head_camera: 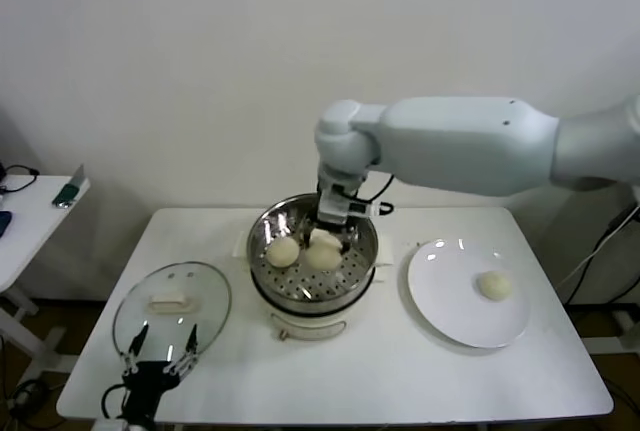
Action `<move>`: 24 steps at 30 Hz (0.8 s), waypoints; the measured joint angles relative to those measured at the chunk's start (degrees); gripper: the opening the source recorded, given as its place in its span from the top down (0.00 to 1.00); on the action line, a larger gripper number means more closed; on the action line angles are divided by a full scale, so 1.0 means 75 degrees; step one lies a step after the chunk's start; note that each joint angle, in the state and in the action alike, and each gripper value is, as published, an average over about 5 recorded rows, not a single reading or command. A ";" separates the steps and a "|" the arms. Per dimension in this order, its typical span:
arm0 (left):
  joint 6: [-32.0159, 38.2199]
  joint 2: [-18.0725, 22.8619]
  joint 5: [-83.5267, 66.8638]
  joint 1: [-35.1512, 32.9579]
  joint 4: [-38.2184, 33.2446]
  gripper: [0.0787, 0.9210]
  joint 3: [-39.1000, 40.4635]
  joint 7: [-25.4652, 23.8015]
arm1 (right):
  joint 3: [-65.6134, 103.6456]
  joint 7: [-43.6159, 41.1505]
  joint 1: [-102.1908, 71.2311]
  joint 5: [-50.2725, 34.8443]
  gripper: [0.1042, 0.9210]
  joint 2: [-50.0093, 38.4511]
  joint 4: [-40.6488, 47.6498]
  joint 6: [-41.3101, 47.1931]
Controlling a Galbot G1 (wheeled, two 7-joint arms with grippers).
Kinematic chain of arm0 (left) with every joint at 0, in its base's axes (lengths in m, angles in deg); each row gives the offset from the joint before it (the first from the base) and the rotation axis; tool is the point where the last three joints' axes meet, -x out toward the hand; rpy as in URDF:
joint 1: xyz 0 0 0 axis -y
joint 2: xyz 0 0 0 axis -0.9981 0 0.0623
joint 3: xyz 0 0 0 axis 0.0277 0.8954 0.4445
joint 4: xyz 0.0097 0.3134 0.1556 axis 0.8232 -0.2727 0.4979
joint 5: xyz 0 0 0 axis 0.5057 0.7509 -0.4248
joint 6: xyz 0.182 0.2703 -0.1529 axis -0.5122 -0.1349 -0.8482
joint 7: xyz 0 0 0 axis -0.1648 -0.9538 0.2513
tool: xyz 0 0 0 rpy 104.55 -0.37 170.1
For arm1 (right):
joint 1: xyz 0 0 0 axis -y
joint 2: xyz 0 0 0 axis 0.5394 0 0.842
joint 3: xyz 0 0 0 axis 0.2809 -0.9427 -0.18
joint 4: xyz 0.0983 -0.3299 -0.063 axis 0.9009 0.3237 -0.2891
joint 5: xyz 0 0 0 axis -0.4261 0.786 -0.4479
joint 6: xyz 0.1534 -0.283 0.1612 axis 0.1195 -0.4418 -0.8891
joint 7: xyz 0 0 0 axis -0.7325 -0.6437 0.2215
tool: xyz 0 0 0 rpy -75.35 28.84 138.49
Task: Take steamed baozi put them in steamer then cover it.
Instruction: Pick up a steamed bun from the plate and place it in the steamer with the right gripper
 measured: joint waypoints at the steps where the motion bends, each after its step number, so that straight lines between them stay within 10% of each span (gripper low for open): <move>1: 0.0001 -0.0006 0.0000 0.0002 0.0006 0.12 0.0000 0.0000 | -0.0003 0.0010 -0.0089 0.0086 0.31 0.0073 0.0026 -0.0007; 24: 0.0020 -0.0068 -0.0022 0.0040 0.0044 0.12 -0.0014 0.0005 | 0.0059 0.0290 -0.1047 0.0918 0.13 0.0742 0.0601 -0.0205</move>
